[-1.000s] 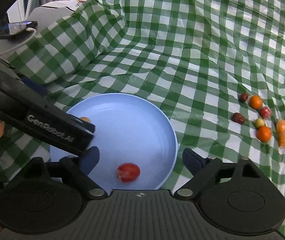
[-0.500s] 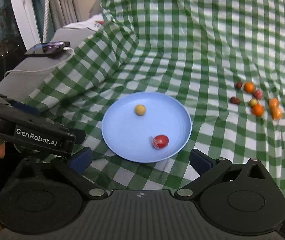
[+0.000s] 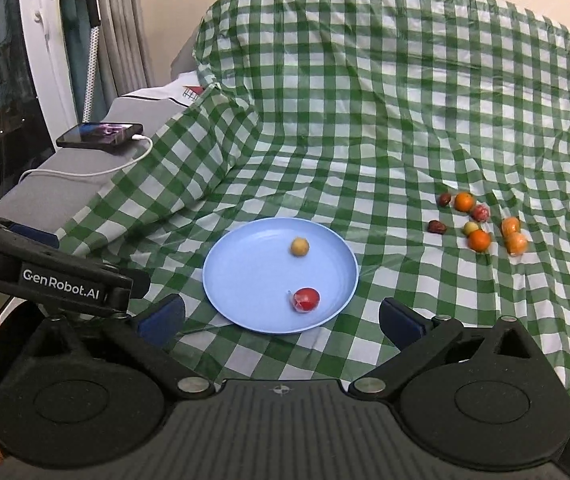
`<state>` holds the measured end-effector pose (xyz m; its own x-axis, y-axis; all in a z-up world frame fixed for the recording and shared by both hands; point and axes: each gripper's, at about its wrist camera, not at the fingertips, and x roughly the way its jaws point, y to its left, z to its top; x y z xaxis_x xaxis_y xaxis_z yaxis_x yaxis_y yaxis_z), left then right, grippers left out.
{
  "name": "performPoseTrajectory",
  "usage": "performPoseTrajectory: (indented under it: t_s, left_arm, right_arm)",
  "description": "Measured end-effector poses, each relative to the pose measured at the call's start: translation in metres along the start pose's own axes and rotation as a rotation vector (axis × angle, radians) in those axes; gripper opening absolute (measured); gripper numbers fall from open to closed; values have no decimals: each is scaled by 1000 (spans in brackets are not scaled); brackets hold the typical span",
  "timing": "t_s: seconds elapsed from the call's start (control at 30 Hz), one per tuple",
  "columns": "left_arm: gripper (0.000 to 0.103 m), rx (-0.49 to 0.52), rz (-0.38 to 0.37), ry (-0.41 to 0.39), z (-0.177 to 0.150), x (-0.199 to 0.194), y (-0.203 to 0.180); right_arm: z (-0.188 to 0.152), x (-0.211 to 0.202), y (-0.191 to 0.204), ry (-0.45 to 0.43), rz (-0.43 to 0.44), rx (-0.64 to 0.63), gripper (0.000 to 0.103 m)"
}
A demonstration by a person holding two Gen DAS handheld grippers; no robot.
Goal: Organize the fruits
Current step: 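Withdraw both open tools from the plate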
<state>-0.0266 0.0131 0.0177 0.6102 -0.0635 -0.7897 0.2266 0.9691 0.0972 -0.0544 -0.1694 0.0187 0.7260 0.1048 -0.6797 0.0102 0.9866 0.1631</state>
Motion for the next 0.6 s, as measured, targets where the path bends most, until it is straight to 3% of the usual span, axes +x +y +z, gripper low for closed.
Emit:
performPoseTrajectory:
  t_s: [0.6]
  left_arm:
    - [103,-7,-4,-5,-3,-4,3]
  right_arm:
    - [-5,-7,2,-11,-2,-5,102]
